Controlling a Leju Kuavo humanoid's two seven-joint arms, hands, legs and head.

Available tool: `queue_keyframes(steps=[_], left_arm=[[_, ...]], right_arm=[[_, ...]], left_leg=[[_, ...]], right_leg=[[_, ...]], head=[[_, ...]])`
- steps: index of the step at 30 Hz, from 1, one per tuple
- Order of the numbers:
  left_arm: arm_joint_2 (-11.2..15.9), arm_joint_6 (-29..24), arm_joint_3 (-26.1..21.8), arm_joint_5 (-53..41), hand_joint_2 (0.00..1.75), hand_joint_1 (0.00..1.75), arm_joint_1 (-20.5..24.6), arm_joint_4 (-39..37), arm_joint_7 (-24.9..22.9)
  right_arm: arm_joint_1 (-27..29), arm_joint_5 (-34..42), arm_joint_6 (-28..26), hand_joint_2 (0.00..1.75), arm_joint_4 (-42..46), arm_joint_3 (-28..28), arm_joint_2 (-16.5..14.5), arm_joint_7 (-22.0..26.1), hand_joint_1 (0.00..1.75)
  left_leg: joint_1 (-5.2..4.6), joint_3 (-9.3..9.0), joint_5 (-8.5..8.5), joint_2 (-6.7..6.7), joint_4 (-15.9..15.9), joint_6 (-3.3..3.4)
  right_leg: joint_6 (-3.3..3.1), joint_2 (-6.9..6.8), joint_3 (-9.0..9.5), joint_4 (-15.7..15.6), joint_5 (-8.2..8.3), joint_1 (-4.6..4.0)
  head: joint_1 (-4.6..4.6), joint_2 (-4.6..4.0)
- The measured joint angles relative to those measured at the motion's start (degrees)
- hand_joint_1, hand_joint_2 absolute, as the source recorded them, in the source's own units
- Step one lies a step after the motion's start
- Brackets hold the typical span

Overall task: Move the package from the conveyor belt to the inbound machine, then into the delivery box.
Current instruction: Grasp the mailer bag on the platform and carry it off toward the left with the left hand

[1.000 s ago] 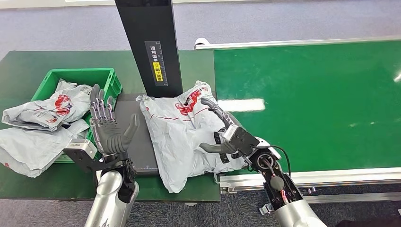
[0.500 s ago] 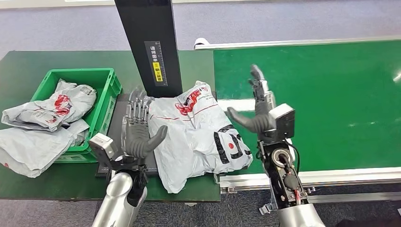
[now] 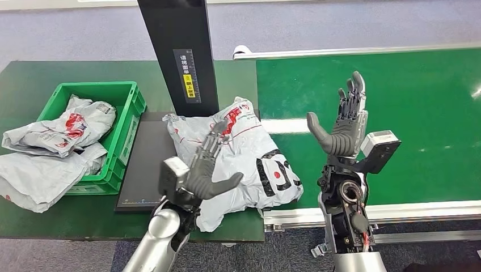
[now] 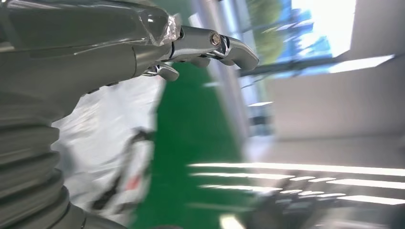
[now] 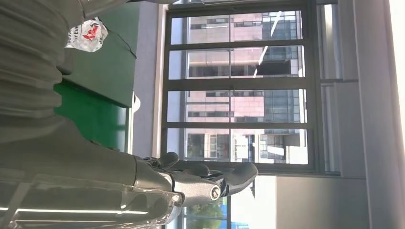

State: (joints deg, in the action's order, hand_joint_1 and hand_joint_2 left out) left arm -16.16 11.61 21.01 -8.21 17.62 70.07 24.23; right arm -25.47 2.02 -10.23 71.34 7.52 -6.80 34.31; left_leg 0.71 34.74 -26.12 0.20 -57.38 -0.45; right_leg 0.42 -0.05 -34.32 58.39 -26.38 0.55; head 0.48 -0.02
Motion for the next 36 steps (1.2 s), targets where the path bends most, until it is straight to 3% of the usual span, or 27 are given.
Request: queue_keyframes(steps=[2, 7, 16, 20, 22, 25, 26, 27, 36], left_arm=[[-0.01, -2.21, 1.29, -6.4, 1.75, 0.0, 1.23, -3.65, -3.61], [-0.18, -13.69, 2.38, -21.15, 1.75, 0.0, 4.52, -13.1, -9.04], [-0.02, -21.58, 1.86, -35.5, 1.75, 0.0, 6.99, -19.06, -18.07], [0.01, -23.17, -0.24, -37.55, 1.75, 0.02, 7.19, -20.21, -19.31], [0.02, -23.13, -1.51, -37.72, 1.75, 0.21, 7.13, -20.38, -19.08], [0.03, -22.78, -3.22, -37.94, 1.75, 1.07, 6.93, -20.42, -18.45], [0.03, -22.65, -3.69, -38.04, 1.75, 1.28, 6.85, -20.42, -18.27], [0.03, -22.53, -4.08, -38.16, 1.75, 1.38, 6.77, -20.42, -18.14], [-0.04, -22.41, -5.85, -38.6, 1.75, 1.41, 6.59, -20.4, -17.79]], right_arm=[[0.08, -0.64, 0.13, 1.75, 0.12, 0.01, -0.19, -0.43, 0.0], [0.25, -3.88, 4.17, 1.75, -0.1, 0.48, -0.42, -4.44, 0.0], [0.17, -8.02, 8.2, 1.75, -1.77, 1.42, -0.48, -6.85, 0.0], [0.19, -8.93, 8.74, 1.75, -2.2, 1.42, -0.73, -7.31, 0.0], [0.15, -8.77, 9.75, 1.75, -2.6, 1.42, -0.84, -8.2, 0.0], [-0.04, -5.79, 13.66, 1.75, -3.92, 1.38, -1.07, -10.79, 0.0], [-0.14, -4.63, 14.87, 1.75, -4.55, 1.38, -1.2, -11.39, 0.0], [-0.27, -3.73, 15.73, 1.75, -5.17, 1.38, -1.32, -11.8, 0.0], [-2.12, -1.11, 17.29, 1.75, -10.76, 1.32, -2.17, -14.8, 0.0]], left_leg=[[-0.01, 0.0, 0.0, 0.01, 0.0, 0.0], [0.0, -0.01, 0.01, 0.03, 0.0, 0.0], [0.01, 0.02, 0.0, 0.03, 0.01, 0.0], [0.01, 0.02, 0.0, 0.03, 0.01, 0.0], [0.01, 0.01, 0.0, 0.03, 0.01, 0.0], [0.01, 0.0, 0.01, 0.04, 0.01, 0.0], [0.01, -0.01, 0.01, 0.04, 0.01, 0.0], [0.01, -0.01, 0.01, 0.04, 0.01, 0.0], [0.01, -0.02, 0.01, 0.02, 0.01, 0.0]], right_leg=[[0.0, 0.0, 0.01, 0.0, 0.0, 0.01], [0.0, 0.02, 0.01, 0.01, 0.02, 0.0], [0.0, 0.02, 0.0, 0.01, 0.0, -0.02], [0.0, 0.02, 0.01, 0.01, 0.01, -0.01], [0.0, 0.02, 0.02, 0.01, 0.01, -0.01], [0.0, 0.02, 0.02, 0.02, 0.01, -0.02], [0.0, 0.02, 0.02, 0.02, 0.01, -0.02], [0.0, 0.02, 0.02, 0.02, 0.01, -0.02], [0.0, 0.02, 0.05, 0.02, 0.01, -0.01]], head=[[0.01, 0.0], [-0.02, -0.01], [0.01, 0.01], [-0.01, 0.0], [-0.01, 0.0], [-0.01, -0.01], [-0.01, 0.0], [-0.01, 0.0], [-0.01, -0.01]])
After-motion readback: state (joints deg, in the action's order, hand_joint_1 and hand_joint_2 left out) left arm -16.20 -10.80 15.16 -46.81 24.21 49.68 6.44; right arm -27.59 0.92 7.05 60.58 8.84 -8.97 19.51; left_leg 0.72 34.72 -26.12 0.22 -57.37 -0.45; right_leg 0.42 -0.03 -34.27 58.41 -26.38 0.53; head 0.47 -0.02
